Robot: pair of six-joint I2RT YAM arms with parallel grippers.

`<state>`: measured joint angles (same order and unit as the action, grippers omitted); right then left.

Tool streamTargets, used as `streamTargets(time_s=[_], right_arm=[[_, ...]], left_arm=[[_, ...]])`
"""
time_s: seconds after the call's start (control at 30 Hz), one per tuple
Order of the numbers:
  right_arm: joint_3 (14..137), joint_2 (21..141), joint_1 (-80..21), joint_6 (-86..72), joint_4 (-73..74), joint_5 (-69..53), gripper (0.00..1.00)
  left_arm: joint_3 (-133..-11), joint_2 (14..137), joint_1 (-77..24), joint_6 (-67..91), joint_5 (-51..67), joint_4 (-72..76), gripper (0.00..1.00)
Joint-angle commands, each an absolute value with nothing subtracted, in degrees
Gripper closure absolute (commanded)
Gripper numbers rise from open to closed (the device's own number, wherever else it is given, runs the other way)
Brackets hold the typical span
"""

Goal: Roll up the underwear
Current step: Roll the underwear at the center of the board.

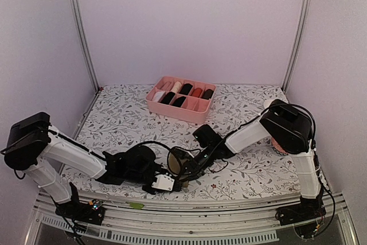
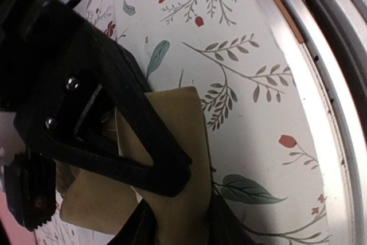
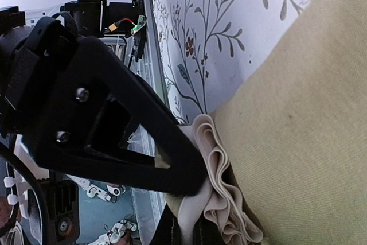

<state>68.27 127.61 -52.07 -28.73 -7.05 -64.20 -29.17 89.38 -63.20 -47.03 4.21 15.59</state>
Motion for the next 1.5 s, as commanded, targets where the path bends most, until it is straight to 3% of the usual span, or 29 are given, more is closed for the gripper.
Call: streamTargets(time_s=[0.0, 0.03, 0.2, 0.27, 0.53, 0.77, 1.03, 1.27, 1.47], right_arm=[[66.60, 130.84, -52.74, -27.91, -4.02, -60.33, 1.00], [66.31, 129.81, -52.74, -27.63, -4.11, -59.25, 1.00], [64.48, 120.30, -48.63, -26.68, -3.92, -53.50, 0.68], [62.60, 114.78, -46.06, -27.12, -4.35, -51.18, 0.62], [49.92, 94.40, -43.16, -19.67, -0.60, -35.76, 0.58], [40.92, 79.92, -52.76, -13.08, 0.62, -19.69, 0.55], [48.04, 88.05, -64.86, -2.04, 3.24, -9.81, 0.51], [58.92, 103.20, -68.37, 13.02, 3.21, -8.30, 0.46], [61.83, 109.31, -68.46, 18.78, 2.46, -8.22, 0.47]], left_arm=[[-34.45, 92.51, -63.97, -47.00, 4.01, 9.25, 0.79], [-35.75, 92.82, -63.58, -46.59, 4.98, 5.31, 0.85], [-40.97, 93.74, -60.34, -45.80, 14.90, -9.71, 1.00], [-43.32, 94.83, -58.57, -45.48, 18.91, -15.11, 1.00], [-55.79, 102.87, -49.49, -46.97, 35.27, -33.56, 1.00], [-67.92, 117.13, -45.13, -48.87, 42.61, -46.43, 1.00], [-76.80, 128.68, -42.07, -54.55, 49.56, -57.67, 1.00], [-80.37, 132.94, -40.71, -58.22, 51.86, -63.00, 1.00], [-81.08, 133.85, -40.52, -58.14, 51.87, -63.55, 1.00]])
